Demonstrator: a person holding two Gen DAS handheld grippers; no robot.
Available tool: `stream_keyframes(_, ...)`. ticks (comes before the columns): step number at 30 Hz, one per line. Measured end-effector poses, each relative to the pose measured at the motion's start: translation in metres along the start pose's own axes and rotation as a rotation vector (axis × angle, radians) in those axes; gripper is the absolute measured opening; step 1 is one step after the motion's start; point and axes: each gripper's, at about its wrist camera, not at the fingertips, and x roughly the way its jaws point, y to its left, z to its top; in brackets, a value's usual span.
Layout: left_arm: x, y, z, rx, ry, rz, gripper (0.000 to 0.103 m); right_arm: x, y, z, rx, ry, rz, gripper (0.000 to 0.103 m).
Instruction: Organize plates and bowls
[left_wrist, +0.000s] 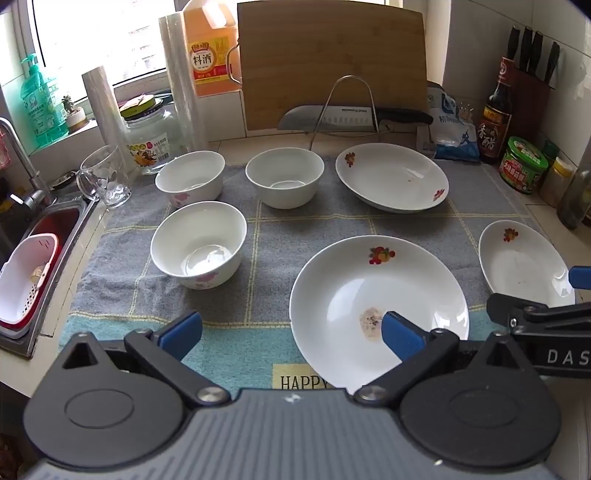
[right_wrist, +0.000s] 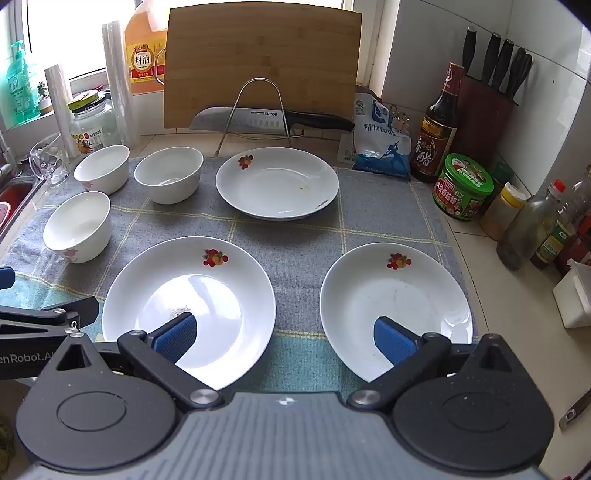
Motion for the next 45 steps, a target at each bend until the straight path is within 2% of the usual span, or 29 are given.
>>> stream_keyframes(3,-0.002,0.005,0.002,-0.019,-0.008,-0.022,0.102,0.001,0.0,0.0,-0.001,-0.001,-0.001,0.103)
stream_keyframes(45,-0.004,0.003,0.01,-0.014,-0.018,-0.009,0.102,-0.005,0.004,0.011,-0.016,-0.018,-0.003,0.103)
